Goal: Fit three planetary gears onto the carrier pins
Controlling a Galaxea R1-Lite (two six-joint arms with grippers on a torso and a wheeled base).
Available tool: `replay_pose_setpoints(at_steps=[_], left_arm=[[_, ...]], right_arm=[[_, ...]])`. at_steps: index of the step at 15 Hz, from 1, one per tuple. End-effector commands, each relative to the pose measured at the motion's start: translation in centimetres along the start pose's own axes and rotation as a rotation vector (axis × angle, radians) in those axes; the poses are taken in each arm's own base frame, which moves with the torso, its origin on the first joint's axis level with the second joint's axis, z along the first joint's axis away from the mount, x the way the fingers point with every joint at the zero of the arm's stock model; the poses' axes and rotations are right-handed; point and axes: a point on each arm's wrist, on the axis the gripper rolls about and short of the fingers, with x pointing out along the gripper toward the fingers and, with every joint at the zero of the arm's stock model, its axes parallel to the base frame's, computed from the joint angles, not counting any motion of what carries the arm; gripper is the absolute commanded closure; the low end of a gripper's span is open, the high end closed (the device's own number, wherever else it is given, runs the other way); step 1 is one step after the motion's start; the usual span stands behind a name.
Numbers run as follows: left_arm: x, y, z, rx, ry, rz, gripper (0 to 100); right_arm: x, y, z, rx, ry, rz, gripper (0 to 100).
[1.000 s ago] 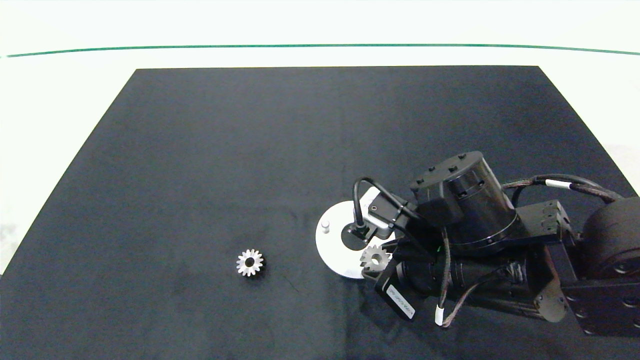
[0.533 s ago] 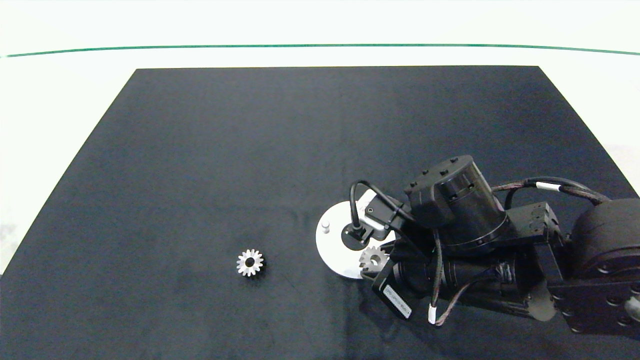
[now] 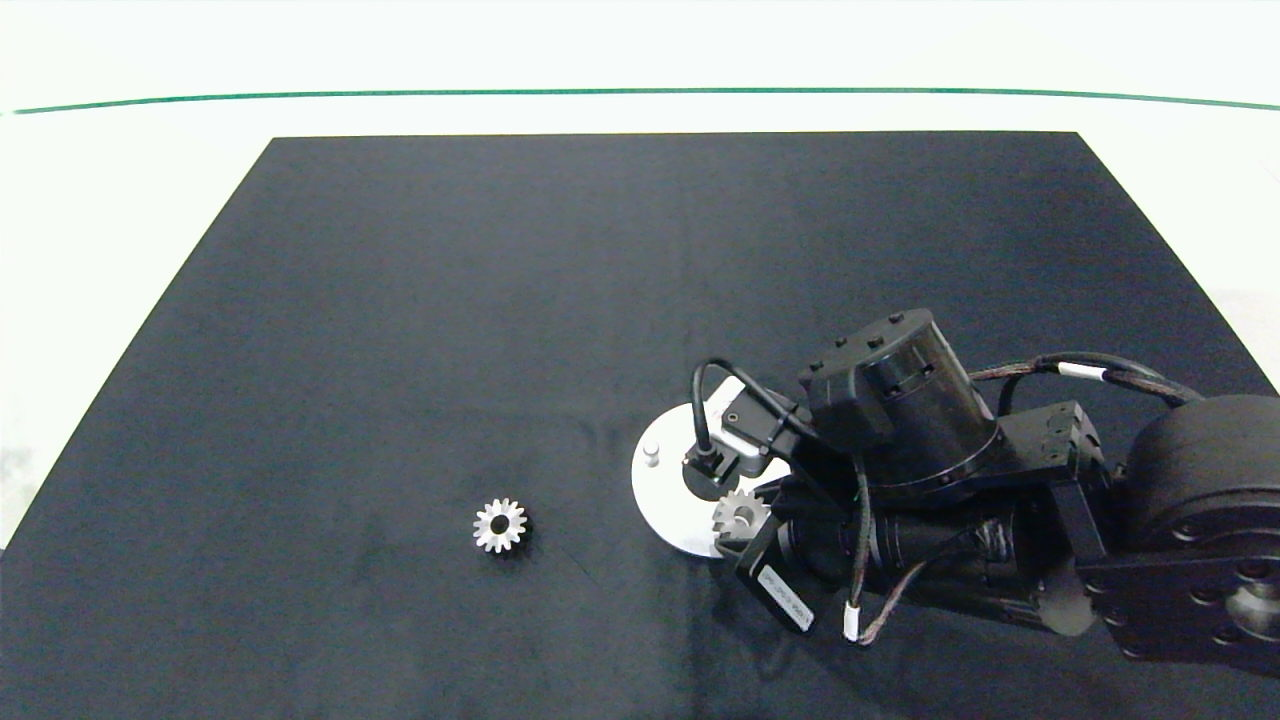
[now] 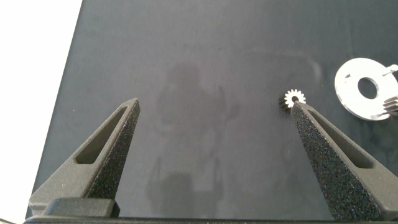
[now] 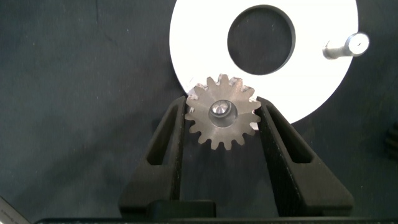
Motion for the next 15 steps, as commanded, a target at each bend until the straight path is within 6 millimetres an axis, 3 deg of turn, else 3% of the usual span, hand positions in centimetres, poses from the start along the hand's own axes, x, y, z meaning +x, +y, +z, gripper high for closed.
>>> replay_pose_setpoints(at_steps=[1,13,14,15], left_arm=[[0.02,0.04,0.0,0.001,0.004,-0.011,0],[-0.17,0.04,0.24,-0.014,-0.007,-0.019,0],[-0.26,0.04,0.3,-0.014,-0.012,-0.018,0],[-0.31,0.03,0.42,-0.014,-0.015,-0.018,0]], right_arm=[[0.22,0.02,0.06,-0.002,0.004,-0.001,96],[0.5,0.12,-0.1,-0.006,0.008,-0.001,96],[0.53,0.14,-0.17,-0.006,0.011,0.0,0],[0.58,0.16,-0.19,-0.004,0.013,0.0,0]])
